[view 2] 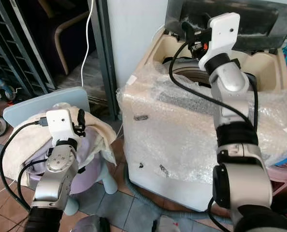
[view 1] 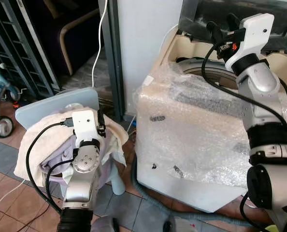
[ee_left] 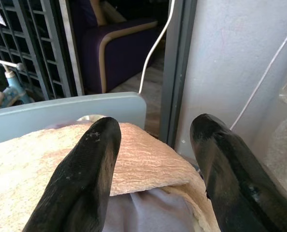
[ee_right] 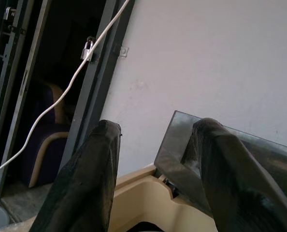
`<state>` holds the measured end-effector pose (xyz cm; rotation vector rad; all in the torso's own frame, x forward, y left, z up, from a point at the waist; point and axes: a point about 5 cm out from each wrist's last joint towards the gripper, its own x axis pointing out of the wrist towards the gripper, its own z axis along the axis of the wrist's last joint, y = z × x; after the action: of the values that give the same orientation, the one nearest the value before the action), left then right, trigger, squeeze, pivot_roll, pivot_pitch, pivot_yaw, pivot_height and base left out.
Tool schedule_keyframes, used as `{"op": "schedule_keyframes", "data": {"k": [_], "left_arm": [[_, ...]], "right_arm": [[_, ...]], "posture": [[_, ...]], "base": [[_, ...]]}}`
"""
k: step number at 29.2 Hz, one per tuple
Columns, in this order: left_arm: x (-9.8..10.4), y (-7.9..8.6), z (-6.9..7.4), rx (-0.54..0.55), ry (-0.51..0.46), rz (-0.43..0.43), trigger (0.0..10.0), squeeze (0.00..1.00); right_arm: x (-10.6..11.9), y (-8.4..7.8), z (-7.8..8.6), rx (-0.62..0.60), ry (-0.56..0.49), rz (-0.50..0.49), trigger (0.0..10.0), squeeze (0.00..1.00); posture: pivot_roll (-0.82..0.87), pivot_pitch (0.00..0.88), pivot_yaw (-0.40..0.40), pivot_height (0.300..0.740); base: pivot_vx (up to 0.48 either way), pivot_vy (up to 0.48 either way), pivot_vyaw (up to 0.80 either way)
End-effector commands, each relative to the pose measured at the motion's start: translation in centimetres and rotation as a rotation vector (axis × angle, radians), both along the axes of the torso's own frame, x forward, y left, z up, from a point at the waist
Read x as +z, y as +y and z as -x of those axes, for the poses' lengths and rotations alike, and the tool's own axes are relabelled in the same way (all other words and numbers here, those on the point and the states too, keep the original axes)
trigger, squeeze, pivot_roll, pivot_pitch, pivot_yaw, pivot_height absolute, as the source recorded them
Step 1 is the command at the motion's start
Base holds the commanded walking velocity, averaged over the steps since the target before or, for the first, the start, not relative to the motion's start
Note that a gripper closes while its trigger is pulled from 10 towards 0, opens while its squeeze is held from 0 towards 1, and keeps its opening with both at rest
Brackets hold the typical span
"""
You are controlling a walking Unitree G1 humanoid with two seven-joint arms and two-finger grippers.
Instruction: Clothes washing
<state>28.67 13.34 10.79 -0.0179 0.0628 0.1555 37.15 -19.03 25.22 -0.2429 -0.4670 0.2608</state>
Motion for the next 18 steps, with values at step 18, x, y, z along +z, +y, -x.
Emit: {"op": "schedule_keyframes", "data": {"k": [18], "left_arm": [[0.9,-0.9,-0.5,-0.001,-0.032,-0.008,10.0,0.00]], "right_arm": [[-0.4,3.7,1.9,0.099,0.033,-0.084,10.0,1.00]], "posture": [[-0.03,0.048,0.012,0.740]], "base": [[0.000,0.274,0.79]]}}
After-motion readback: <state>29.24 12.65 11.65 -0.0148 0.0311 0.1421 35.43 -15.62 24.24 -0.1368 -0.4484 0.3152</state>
